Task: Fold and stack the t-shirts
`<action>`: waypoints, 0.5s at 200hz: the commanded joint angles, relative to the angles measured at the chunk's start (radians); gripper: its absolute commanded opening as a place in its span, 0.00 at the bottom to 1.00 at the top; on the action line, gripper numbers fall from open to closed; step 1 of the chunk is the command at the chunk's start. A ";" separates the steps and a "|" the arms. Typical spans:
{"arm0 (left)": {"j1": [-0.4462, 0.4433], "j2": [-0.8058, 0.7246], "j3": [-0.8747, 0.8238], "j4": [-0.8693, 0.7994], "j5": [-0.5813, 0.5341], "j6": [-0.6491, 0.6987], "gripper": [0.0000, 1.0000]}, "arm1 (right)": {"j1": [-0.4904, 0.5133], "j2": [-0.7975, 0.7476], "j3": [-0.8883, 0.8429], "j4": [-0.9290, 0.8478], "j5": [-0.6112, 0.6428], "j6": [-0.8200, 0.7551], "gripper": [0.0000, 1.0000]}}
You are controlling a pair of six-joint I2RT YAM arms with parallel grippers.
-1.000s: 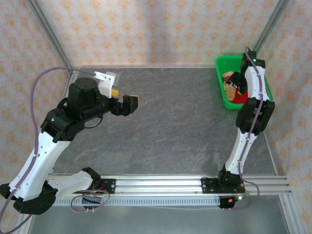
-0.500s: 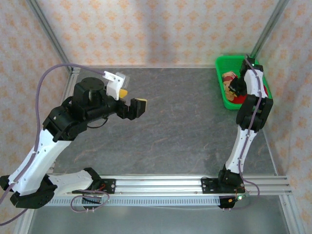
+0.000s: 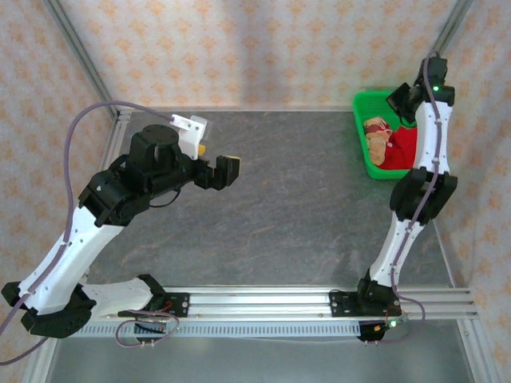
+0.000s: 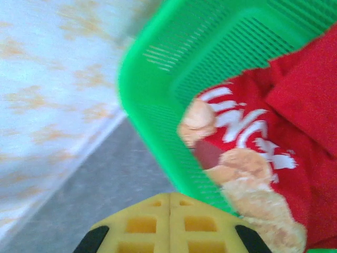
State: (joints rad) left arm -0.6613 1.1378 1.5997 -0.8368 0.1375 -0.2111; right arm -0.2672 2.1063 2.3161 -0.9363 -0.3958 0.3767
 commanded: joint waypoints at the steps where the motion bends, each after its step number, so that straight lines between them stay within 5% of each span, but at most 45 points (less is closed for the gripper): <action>1: -0.003 0.023 0.002 0.043 -0.036 -0.011 1.00 | 0.009 -0.098 -0.097 0.056 -0.051 0.062 0.00; 14: -0.003 0.035 0.009 0.041 -0.026 -0.010 1.00 | 0.006 -0.126 -0.169 0.067 -0.005 0.062 0.03; 32: -0.003 0.037 0.009 0.042 -0.019 -0.015 1.00 | 0.006 -0.131 -0.259 0.060 0.009 0.028 0.37; 46: -0.003 0.032 0.006 0.041 -0.018 -0.018 1.00 | 0.006 -0.120 -0.331 0.071 0.024 0.009 0.50; 71: -0.003 0.022 0.014 0.010 -0.026 -0.022 1.00 | 0.003 -0.096 -0.443 0.138 0.042 -0.004 0.65; 100: -0.003 -0.004 0.015 -0.022 -0.057 -0.040 1.00 | 0.000 -0.025 -0.469 0.184 0.060 -0.014 0.71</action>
State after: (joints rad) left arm -0.6613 1.1728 1.6001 -0.8249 0.1200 -0.2234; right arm -0.2626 2.0399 1.8534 -0.8192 -0.3809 0.3809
